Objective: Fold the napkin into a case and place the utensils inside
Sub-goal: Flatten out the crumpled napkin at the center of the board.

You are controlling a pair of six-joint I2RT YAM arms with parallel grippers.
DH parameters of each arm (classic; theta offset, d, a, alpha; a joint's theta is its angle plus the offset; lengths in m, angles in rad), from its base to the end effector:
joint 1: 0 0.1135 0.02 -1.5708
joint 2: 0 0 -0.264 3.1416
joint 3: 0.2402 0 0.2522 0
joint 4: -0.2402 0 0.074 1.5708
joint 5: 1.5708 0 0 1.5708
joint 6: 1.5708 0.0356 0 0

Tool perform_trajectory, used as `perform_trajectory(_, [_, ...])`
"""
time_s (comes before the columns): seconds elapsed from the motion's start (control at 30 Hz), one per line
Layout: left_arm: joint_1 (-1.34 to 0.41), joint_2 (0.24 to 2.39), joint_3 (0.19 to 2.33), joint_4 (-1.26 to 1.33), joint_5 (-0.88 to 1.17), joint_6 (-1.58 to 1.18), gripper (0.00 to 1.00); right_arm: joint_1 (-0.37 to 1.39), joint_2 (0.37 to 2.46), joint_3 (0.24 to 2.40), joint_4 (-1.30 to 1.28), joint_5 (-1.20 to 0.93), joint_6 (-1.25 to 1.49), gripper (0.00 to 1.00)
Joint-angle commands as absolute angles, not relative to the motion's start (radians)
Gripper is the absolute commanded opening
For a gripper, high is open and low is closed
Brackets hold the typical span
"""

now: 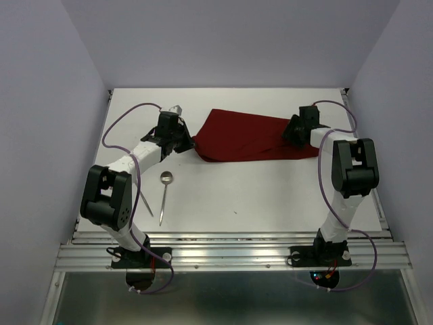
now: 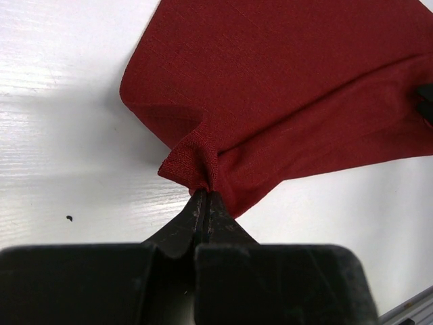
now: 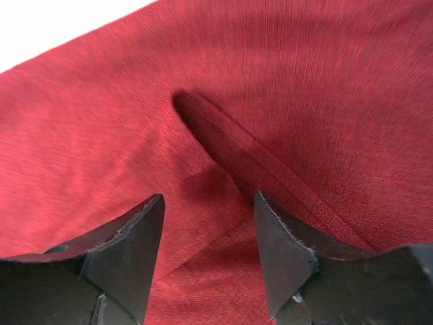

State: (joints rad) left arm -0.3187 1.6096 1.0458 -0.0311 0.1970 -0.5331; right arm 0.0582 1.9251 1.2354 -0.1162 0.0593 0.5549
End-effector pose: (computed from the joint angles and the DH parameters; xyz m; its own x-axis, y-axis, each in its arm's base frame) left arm 0.3393 -0.1193 0.2361 -0.6927 -0.2962 -0.6575 0.1268 0.8475 -0.5154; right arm 0.4140 0.0220 0.1725 -0.6212 0.4906 -0.6111 0.3649 0.8712 0.3285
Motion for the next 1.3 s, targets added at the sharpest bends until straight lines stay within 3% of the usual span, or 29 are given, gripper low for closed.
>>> perform_trajectory(0.0, [-0.321,1.614,1.071,-0.021,0.209,-0.526,0.0,0.049,1.942,1.267,-0.124,0.018,0.535,0.57])
perform_trajectory(0.1, [-0.321,1.617,1.072,-0.023,0.212,-0.526,0.0,0.049,1.951,1.259,-0.124,0.021,0.534,0.52])
perform_trajectory(0.13, [-0.321,1.618,1.071,-0.023,0.212,-0.528,0.0,0.049,1.953,1.261,-0.126,0.021,0.532,0.43])
perform_trajectory(0.3, [-0.321,1.615,1.069,-0.026,0.21,-0.531,0.0,0.049,1.928,1.266,-0.126,0.034,0.531,0.19])
perform_trajectory(0.53, [-0.321,1.617,1.072,-0.028,0.207,-0.532,0.0,0.049,1.856,1.293,-0.135,0.032,0.526,0.01])
perform_trajectory(0.97, [-0.321,1.588,1.16,-0.084,0.206,-0.506,0.0,0.049,1.534,1.237,-0.271,0.101,0.491,0.01])
perform_trajectory(1.2, [-0.321,1.517,1.063,-0.078,0.224,-0.512,0.0,0.049,1.2,0.956,-0.442,0.117,0.56,0.01])
perform_trajectory(1.27, [-0.322,1.473,0.969,-0.077,0.241,-0.518,0.0,0.049,1.024,0.785,-0.564,0.117,0.661,0.02])
